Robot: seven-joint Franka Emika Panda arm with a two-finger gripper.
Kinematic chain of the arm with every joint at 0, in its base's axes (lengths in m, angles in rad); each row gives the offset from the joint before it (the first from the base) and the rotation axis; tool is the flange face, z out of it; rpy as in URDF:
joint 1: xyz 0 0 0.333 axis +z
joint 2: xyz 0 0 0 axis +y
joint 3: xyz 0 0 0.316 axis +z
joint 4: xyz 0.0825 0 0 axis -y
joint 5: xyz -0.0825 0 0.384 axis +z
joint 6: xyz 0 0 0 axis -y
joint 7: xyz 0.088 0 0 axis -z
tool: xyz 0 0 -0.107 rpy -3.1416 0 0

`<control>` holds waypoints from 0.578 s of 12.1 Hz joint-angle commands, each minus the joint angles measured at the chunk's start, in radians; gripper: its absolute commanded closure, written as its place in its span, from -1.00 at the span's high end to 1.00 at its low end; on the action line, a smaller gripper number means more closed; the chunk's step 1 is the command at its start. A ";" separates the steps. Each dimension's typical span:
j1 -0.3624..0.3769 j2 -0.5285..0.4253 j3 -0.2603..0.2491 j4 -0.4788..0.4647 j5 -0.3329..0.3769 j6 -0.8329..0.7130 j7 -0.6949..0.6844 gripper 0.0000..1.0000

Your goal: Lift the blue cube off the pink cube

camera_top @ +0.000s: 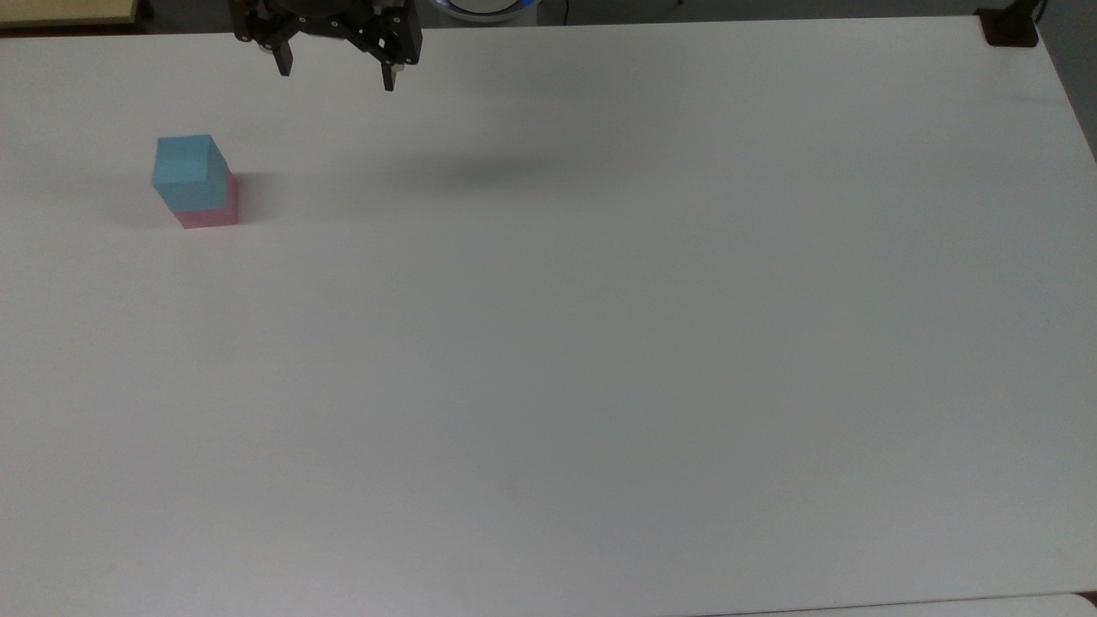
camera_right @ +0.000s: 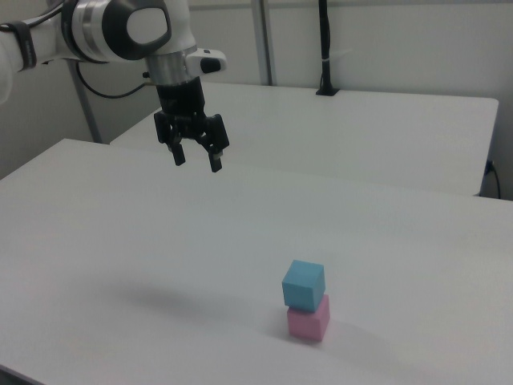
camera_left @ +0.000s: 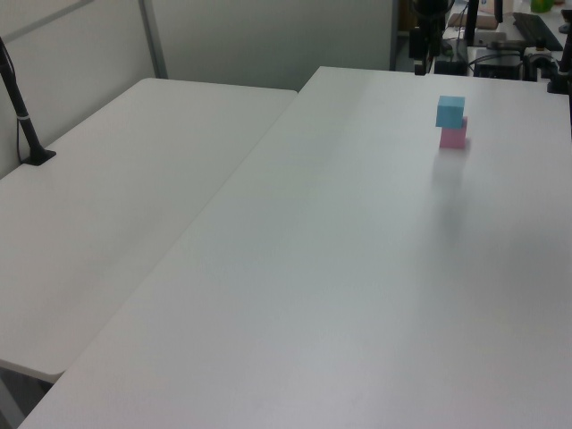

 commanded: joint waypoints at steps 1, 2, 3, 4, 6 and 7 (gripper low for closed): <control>-0.031 0.002 -0.012 -0.012 0.016 0.020 -0.074 1.00; -0.054 0.006 -0.011 -0.012 0.016 0.034 -0.123 1.00; -0.080 0.017 -0.012 -0.014 0.015 0.043 -0.174 1.00; -0.105 0.031 -0.011 -0.012 0.015 0.048 -0.220 1.00; -0.152 0.055 -0.012 -0.015 0.007 0.060 -0.301 1.00; -0.174 0.066 -0.012 -0.020 0.004 0.063 -0.332 1.00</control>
